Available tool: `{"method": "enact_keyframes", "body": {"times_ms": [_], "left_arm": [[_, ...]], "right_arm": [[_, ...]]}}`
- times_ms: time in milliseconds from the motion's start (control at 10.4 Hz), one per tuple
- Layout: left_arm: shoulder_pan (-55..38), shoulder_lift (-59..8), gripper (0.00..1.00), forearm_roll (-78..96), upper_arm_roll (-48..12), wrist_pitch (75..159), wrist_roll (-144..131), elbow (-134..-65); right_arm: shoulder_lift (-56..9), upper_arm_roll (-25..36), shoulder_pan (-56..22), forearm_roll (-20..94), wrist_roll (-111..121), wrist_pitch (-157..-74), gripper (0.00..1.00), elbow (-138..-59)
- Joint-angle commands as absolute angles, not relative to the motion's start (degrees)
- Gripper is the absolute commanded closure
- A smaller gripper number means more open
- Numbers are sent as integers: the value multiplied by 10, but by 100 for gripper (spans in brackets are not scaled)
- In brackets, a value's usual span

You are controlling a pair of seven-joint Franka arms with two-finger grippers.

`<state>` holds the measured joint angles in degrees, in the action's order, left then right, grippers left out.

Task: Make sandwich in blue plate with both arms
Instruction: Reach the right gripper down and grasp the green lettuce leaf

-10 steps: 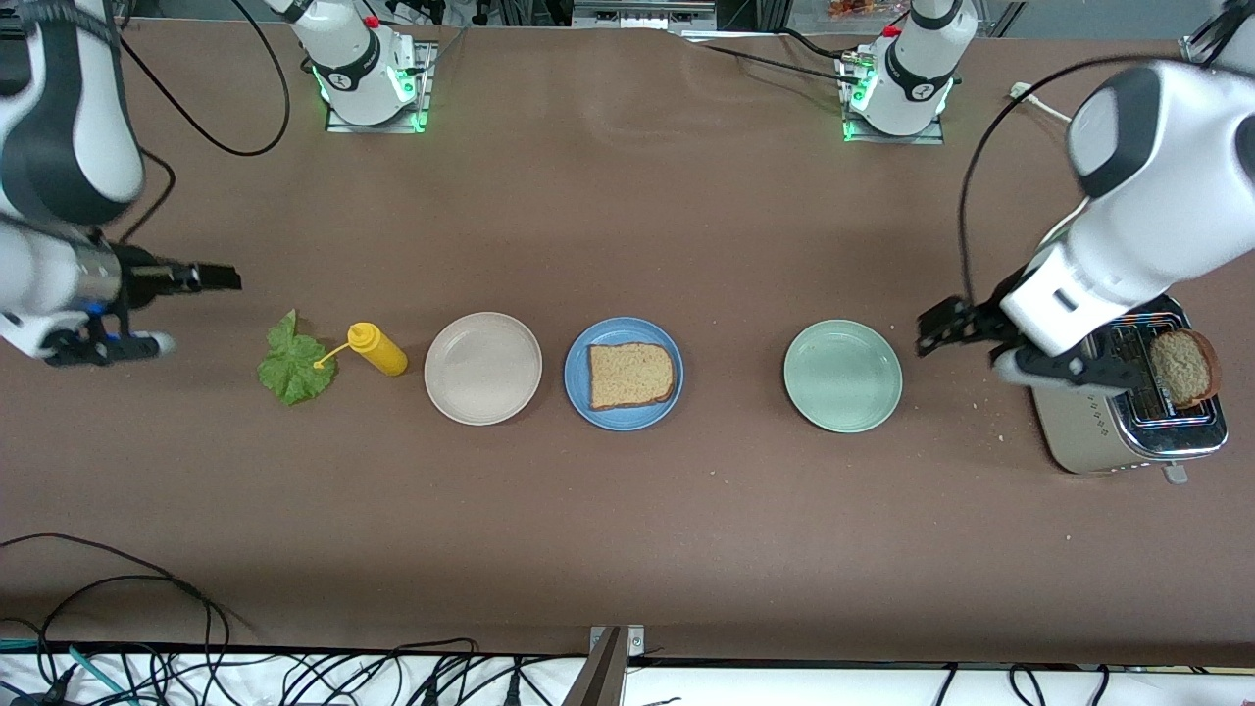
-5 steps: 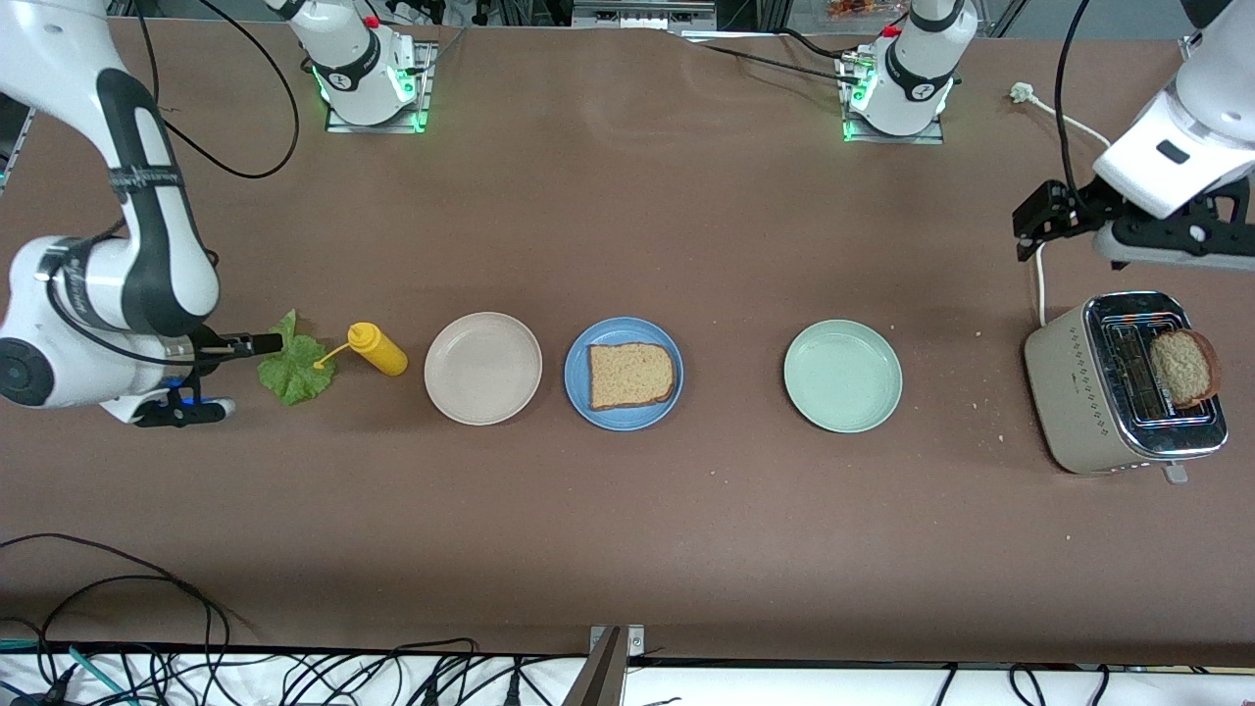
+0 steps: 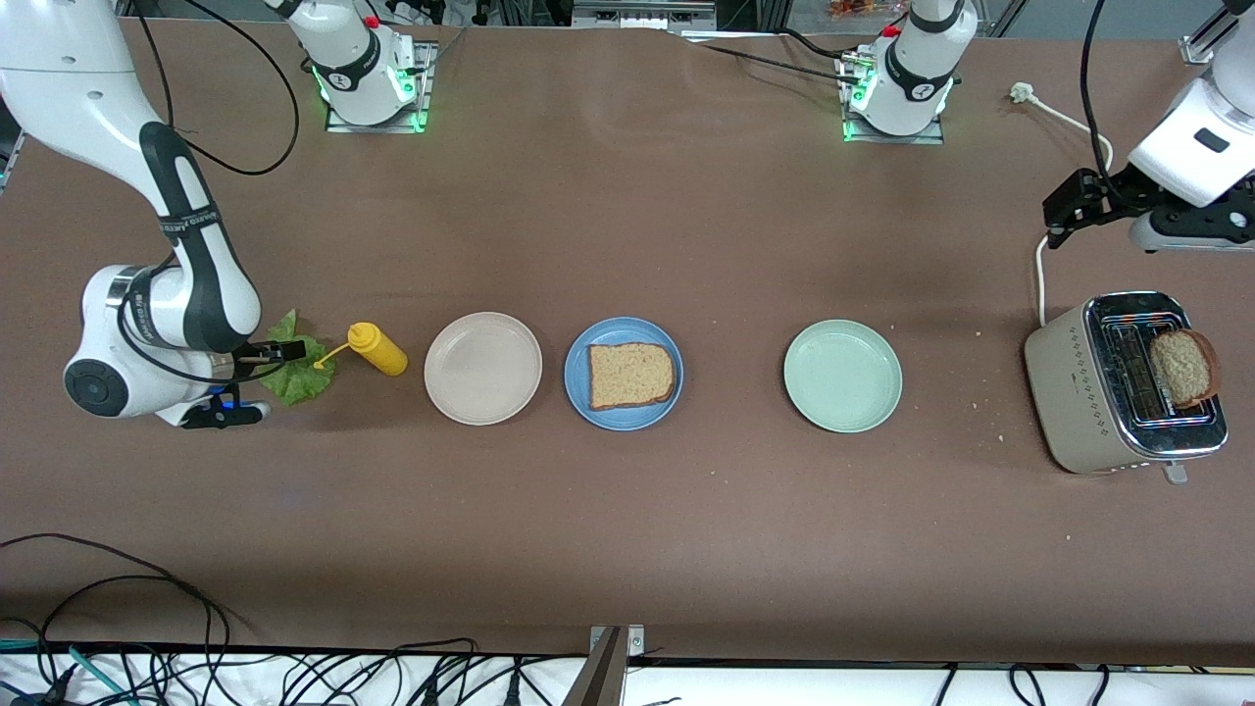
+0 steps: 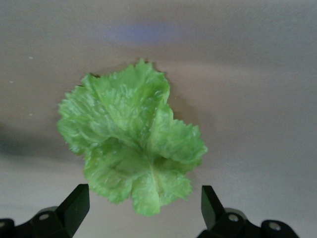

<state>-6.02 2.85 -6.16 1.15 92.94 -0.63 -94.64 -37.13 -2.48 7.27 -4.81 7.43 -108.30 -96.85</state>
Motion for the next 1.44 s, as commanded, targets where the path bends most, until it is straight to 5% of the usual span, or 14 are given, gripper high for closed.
{"method": "enact_keyframes", "body": {"times_ms": [0,288,479,863,1342], "left_arm": [[-60,41,0,-26,29,891,-4,-955],[-54,39,0,2,33,865,-5,-945],[-54,33,0,4,30,854,-5,-934],[-56,-1,0,4,31,826,-4,-885],[-56,-3,0,4,30,827,-3,-882]], "right_arm": [[-393,-29,81,-56,79,-1112,15,-971],[-398,-29,80,-57,79,-1107,79,-969],[-396,-29,79,-56,81,-1100,100,-963],[-381,-33,61,-57,76,-1022,100,-901],[-363,-33,-5,-81,48,-803,99,-727]]}}
